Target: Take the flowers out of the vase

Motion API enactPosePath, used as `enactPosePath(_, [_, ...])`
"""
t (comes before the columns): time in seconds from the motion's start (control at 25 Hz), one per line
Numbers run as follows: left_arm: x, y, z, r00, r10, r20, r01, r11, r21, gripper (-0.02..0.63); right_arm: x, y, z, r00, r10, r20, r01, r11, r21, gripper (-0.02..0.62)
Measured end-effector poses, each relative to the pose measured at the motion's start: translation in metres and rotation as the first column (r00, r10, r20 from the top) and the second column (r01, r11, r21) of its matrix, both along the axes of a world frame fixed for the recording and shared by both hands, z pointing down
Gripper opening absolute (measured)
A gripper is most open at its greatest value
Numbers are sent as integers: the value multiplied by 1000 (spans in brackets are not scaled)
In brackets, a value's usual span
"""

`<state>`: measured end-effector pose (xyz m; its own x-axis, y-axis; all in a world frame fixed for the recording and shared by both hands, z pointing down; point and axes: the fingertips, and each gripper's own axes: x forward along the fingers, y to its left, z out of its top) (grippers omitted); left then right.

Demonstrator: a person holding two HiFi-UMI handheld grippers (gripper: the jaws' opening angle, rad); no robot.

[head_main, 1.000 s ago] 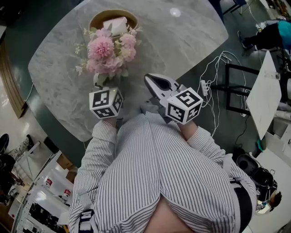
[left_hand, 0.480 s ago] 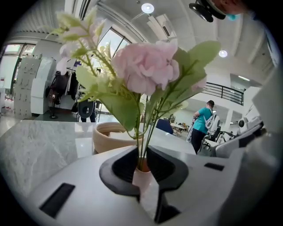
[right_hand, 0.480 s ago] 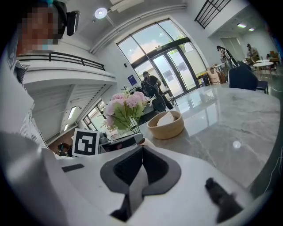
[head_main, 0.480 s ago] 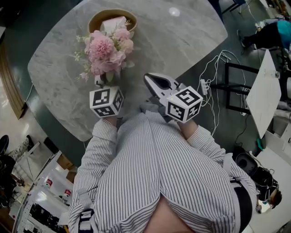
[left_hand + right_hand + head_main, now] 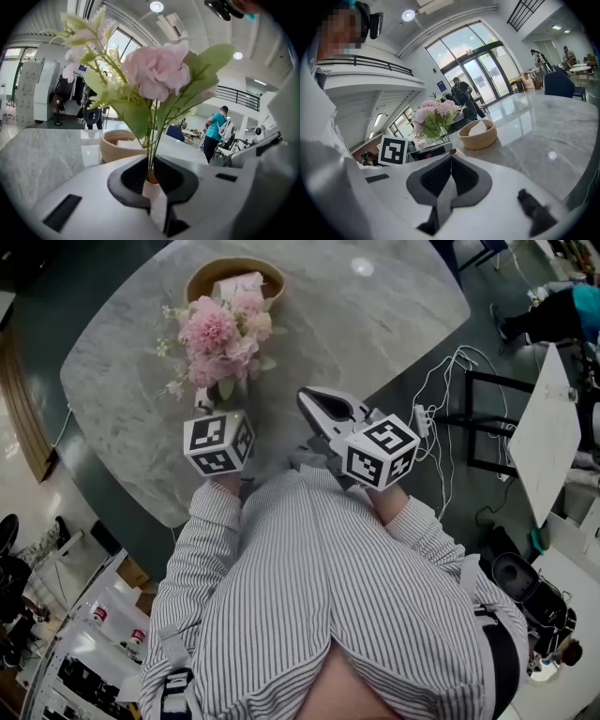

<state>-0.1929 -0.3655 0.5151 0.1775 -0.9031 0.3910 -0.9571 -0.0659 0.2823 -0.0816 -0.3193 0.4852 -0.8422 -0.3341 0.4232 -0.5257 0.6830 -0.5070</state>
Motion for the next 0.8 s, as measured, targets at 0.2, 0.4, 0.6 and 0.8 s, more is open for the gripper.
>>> enactPosePath(0.2, [1,3,-7,1000,3,-1,-3,1000,13,41,1,3,-4,1000,-6,7,6,1000,15,15])
enactPosePath(0.4, [2,5,-16,1000,8,2,-8,999,32,38,0,6,-8,1000,-17,15,16,999,33,15])
enactPosePath(0.6, [0,5,-31,1000,25,18,-26,998,63,35,-6,4,-18,999,-29,37,27,998,60,15])
enactPosePath(0.8, [1,11,-53,998,39,41,-43,996,81,34,-7,4,-35,997,-34,65,28,996,88,15])
